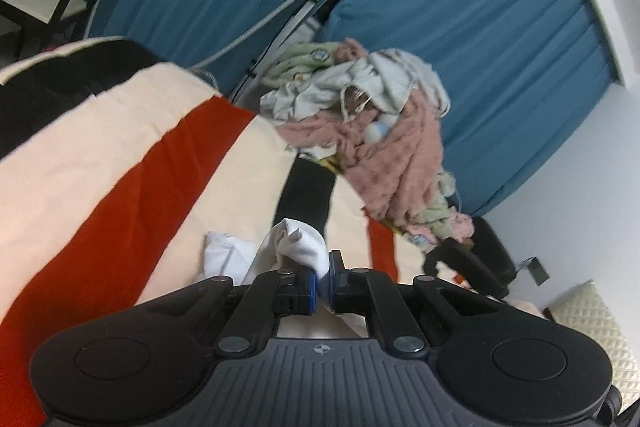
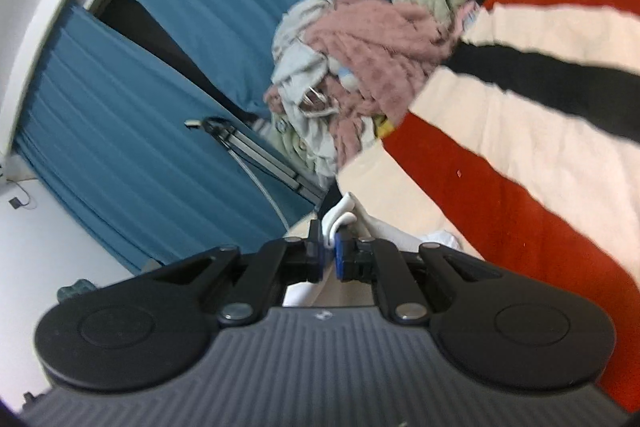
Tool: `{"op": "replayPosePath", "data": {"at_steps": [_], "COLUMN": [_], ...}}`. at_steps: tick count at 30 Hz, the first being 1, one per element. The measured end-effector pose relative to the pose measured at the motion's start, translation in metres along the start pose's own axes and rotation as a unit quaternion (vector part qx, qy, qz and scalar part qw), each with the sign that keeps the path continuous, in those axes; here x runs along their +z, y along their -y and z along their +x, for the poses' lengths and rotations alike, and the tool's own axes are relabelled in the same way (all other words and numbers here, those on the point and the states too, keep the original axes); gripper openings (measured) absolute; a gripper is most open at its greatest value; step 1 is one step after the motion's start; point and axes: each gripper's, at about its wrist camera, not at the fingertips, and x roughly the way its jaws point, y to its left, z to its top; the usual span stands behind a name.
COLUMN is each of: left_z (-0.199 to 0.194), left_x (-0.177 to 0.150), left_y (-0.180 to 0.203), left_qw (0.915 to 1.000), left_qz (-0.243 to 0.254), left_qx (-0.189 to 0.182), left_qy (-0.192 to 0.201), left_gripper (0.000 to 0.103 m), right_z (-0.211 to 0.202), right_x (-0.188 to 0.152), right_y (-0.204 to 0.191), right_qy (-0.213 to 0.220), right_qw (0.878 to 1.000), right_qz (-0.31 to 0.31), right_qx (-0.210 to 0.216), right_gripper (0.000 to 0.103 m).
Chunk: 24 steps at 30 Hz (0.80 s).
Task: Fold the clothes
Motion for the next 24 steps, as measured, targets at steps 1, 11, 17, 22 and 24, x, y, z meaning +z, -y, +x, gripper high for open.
{"op": "replayPosePath", "data": {"at_steps": [1, 11, 17, 22, 24], "left_z": [0.011, 0.097, 0.101, 0.103, 0.109], "left_x": [0.000, 0.001, -0.006, -0.019, -0.026], "left_y": [-0.005, -0.027, -0.033, -0.024, -0.023], "left_qw": [1.0000, 0.9978, 0.9958, 0.9895, 0.9860], "left_qz": [0.001, 0.059, 0.081, 0.133, 0.151], "left_qx": [0.000, 0.008, 0.002, 0.024, 0.038], "left_qy": [0.000, -0.031, -0.041, -0.051, -0.059], "left_gripper": [0.006, 0.012, 0.063, 0.068, 0.068], "right_z": [0.009, 0.091, 0.097, 0.101, 0.108], "right_x": [-0.003, -0.007, -0.015, -0.034, -0.043], "right_y": [0.007, 0.045, 0.037, 0.018, 0.013], "right_qy": [-0.003, -0.053, -0.100, -0.111, -0.122], "right_qw": [1.000, 0.998, 0.993, 0.976, 0.962], "right_qz": [-0.005, -0.022, -0.067, -0.186, -0.240], "right_qx": [-0.001, -0.025, 0.017, -0.014, -0.038], "right_gripper": [0.009, 0.016, 0.081, 0.070, 0.063]}}
